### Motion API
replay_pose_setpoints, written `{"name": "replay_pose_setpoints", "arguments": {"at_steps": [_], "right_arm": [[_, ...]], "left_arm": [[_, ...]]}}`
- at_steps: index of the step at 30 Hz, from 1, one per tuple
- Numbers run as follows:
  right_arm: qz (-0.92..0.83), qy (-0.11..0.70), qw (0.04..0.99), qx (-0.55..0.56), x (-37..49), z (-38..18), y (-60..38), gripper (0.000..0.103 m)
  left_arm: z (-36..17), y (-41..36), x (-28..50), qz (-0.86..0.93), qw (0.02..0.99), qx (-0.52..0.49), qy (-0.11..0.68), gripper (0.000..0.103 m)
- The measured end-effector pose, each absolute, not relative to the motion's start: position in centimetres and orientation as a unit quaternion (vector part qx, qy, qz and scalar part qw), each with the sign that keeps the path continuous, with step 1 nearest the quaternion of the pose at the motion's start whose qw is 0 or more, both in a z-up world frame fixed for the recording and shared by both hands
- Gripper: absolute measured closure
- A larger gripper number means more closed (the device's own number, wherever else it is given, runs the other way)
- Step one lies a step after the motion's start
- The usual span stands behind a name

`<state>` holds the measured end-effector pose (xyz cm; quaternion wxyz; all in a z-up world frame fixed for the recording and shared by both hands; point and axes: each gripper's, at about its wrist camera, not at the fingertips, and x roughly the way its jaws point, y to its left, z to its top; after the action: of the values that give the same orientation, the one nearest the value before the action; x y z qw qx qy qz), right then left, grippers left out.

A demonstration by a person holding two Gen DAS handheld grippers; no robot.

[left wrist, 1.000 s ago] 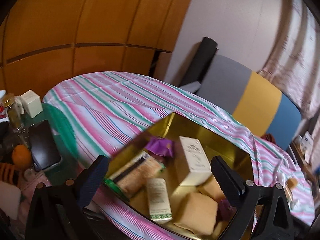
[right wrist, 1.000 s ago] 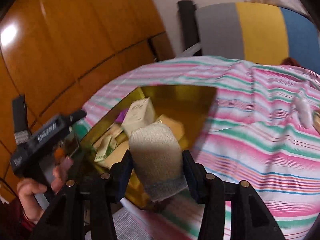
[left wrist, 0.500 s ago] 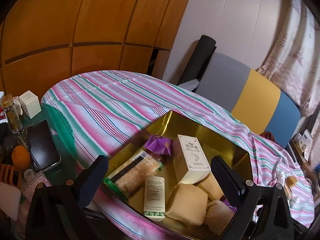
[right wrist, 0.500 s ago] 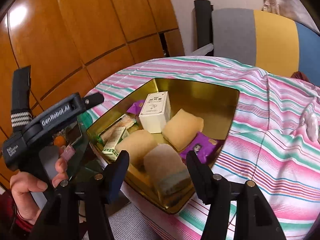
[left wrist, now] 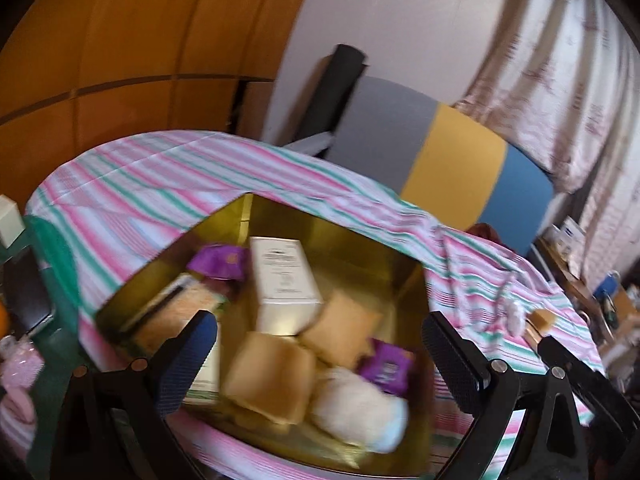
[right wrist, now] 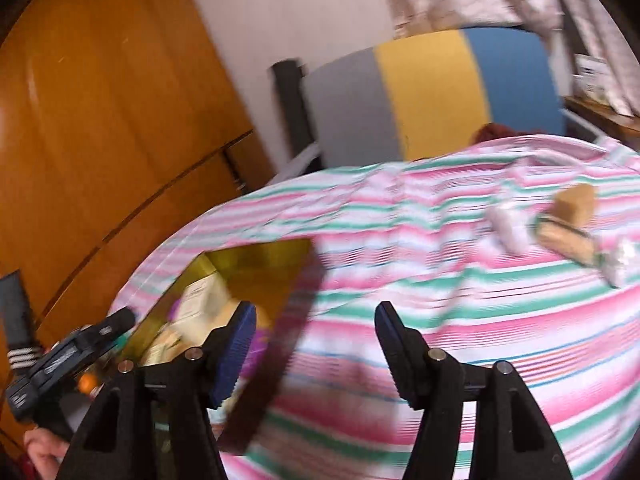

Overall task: Organize objects
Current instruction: 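Move the right tool back and grasp the green-wrapped cracker bar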

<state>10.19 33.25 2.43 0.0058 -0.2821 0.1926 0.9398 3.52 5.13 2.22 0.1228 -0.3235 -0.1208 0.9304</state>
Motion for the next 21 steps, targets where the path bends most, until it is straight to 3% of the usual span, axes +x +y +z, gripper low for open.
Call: {"name": "replay_pose_setpoints", "arguments": {"at_steps": [16, 21], "right_arm": [[0.881, 0.272, 0.251, -0.294, 15.9, -3.0, 51.4, 0.038], [0.896, 0.257, 0.214, -0.293, 13.4, -2.2, 53.6, 0.038]], "left_arm": [[3.3, 18.1, 6.0, 0.898, 0.273, -0.344, -0.001, 0.000], [2.7, 20.9, 6.5, 0.887, 0.293, -0.358, 0.010, 0.000]]}}
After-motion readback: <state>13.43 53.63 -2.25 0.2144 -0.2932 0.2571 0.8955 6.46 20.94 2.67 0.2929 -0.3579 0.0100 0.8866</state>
